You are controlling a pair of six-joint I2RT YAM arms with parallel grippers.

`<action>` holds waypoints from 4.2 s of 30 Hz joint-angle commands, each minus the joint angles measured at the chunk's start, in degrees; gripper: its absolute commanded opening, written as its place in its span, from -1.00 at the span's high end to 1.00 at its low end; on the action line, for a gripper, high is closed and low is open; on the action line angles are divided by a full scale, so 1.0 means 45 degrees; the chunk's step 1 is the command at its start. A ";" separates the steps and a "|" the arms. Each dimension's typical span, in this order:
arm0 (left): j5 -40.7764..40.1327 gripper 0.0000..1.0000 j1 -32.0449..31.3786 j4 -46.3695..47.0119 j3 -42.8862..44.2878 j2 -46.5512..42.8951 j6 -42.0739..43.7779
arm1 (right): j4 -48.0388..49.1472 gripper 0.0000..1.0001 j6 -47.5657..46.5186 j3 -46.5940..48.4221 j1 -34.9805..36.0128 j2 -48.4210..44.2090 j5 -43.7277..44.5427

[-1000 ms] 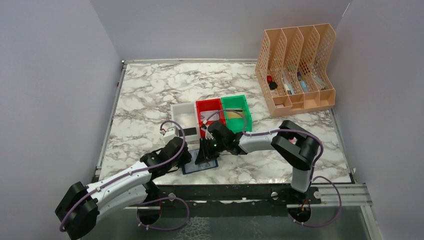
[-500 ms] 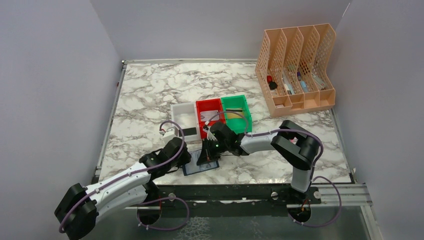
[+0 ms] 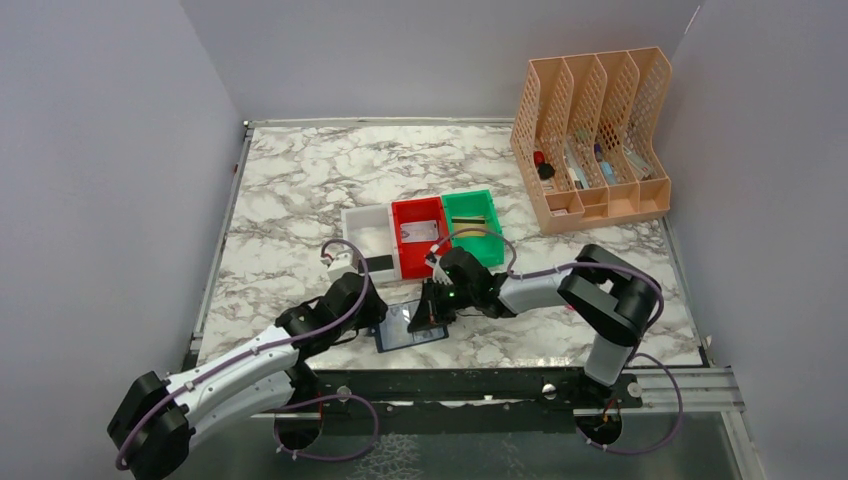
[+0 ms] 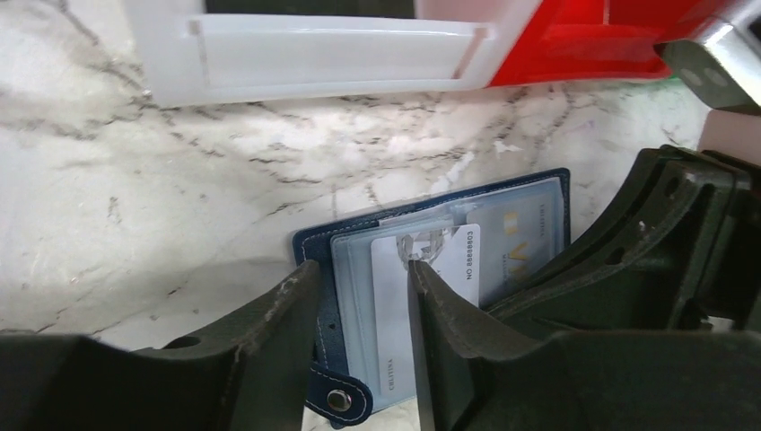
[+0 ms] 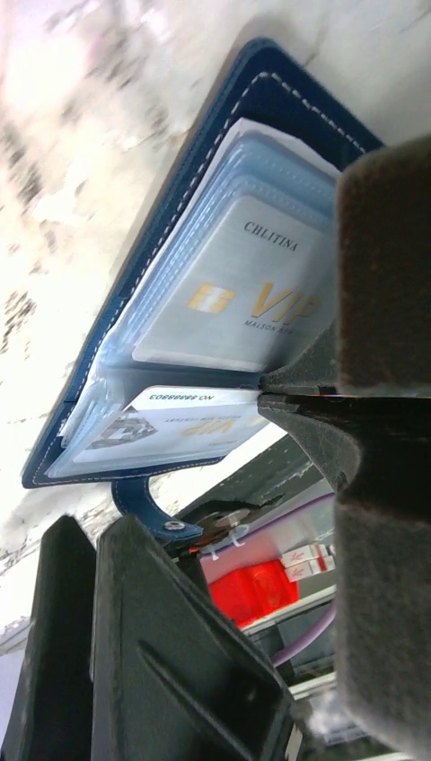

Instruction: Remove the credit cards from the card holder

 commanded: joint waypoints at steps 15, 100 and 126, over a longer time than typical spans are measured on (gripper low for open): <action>0.5305 0.13 -0.0022 0.4365 0.1499 0.4210 0.2116 | 0.0981 0.93 0.1078 -0.1979 -0.0916 -0.1118 0.1067; 0.2614 0.51 -0.0020 0.2397 0.1332 0.4452 0.2723 | -0.0881 0.98 0.0328 -0.2857 -0.1652 -0.4217 0.2437; -0.0946 -0.64 -0.0022 0.0345 0.1788 0.0672 0.2214 | -0.1333 0.98 -0.6013 -0.3220 -0.1644 -1.0549 0.6184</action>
